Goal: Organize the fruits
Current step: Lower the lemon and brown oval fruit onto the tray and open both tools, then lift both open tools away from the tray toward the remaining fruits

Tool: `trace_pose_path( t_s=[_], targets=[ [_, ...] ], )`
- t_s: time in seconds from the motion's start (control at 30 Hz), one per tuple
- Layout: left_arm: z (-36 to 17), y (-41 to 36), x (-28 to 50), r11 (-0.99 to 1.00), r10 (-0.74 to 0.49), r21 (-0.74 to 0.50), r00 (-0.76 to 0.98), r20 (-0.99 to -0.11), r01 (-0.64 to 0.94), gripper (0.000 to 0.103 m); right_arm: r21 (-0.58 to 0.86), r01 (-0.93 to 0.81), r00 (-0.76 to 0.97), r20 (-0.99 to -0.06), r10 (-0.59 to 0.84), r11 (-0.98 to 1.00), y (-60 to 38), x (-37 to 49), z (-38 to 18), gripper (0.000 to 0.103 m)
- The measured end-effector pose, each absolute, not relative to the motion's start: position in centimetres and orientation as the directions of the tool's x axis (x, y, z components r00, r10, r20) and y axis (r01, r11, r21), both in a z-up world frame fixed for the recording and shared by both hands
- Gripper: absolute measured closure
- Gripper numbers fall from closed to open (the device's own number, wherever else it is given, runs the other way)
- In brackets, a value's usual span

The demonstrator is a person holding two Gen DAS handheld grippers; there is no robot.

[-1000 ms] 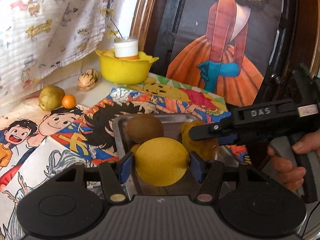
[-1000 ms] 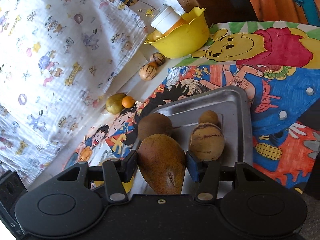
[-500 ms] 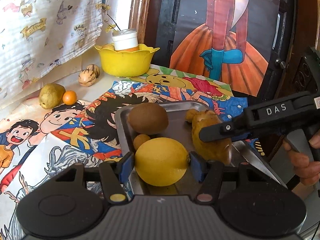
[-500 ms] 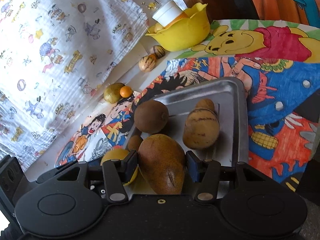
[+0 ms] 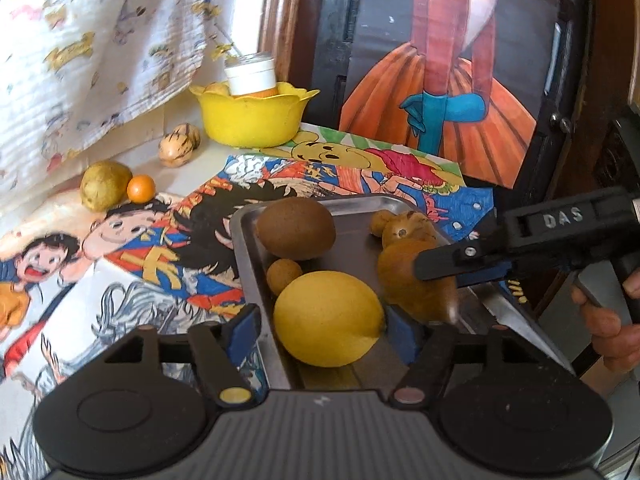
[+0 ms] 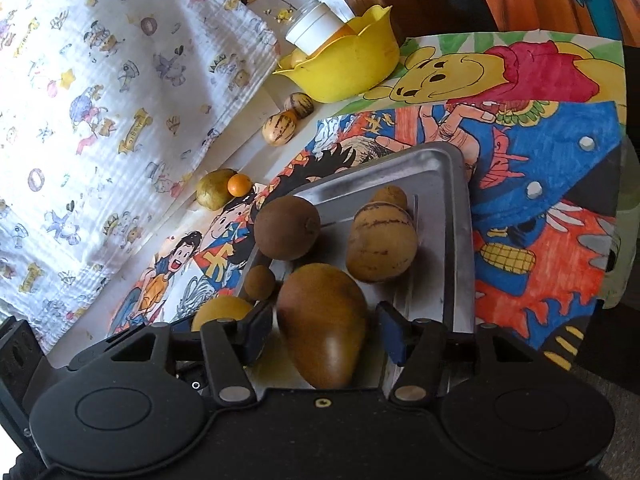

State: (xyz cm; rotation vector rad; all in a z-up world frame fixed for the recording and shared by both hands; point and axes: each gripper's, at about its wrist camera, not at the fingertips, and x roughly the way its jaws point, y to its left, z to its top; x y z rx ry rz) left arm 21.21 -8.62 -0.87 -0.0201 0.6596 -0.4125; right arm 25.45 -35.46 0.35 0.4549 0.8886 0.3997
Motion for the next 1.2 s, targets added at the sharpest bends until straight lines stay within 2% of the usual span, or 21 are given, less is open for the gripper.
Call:
trace_pose_path(
  t_s=[0.17, 0.23, 0.43, 0.6, 0.7, 0.83, 0.97, 1.2],
  targets=[
    [0.0, -6.6, 19.5, 0.925, -0.381, -0.23, 0.732, -0.565, 0.304, 0.022, 0.522, -0.139, 0.604, -0.629, 0.49, 0.842, -36.2, 23.5, 1.4, 0.033],
    [0.5, -5.8, 18.4, 0.928, -0.373, -0.244, 0.752, -0.544, 0.283, 0.016, 0.507, -0.146, 0.619, -0.623, 0.479, 0.849, -36.3, 22.5, 2.0, 0.029],
    [2.2, -4.6, 14.7, 0.953, -0.295, -0.213, 0.81, -0.507, 0.214, 0.0, 0.44, -0.195, 0.672, -0.591, 0.446, 0.877, -35.5, 18.4, 3.9, 0.016],
    [2.8, -4.6, 11.8, 0.967, -0.251, -0.157, 0.832, -0.495, 0.199, 0.0, 0.325, -0.242, 0.723, -0.567, 0.394, 0.914, -33.4, 14.3, 5.5, 0.004],
    [2.7, -4.4, 10.1, 0.975, -0.222, -0.135, 0.835, -0.503, 0.178, 0.0, 0.235, -0.244, 0.741, -0.581, 0.337, 0.941, -31.8, 12.0, 5.8, 0.001],
    [2.2, -4.0, 8.2, 0.984, -0.18, -0.103, 0.83, -0.528, 0.148, 0.0, 0.154, -0.235, 0.741, -0.611, 0.279, 0.96, -30.0, 9.5, 5.3, 0.001],
    [1.5, -3.3, 6.8, 0.991, -0.135, -0.062, 0.825, -0.548, 0.121, 0.0, 0.118, -0.228, 0.704, -0.666, 0.247, 0.967, -28.1, 7.9, 4.2, 0.001],
    [0.9, -1.5, 5.4, 0.995, -0.097, -0.038, 0.824, -0.559, 0.091, 0.0, 0.079, -0.231, 0.681, -0.699, 0.219, 0.97, -25.3, 6.1, 3.6, 0.001]
  ],
)
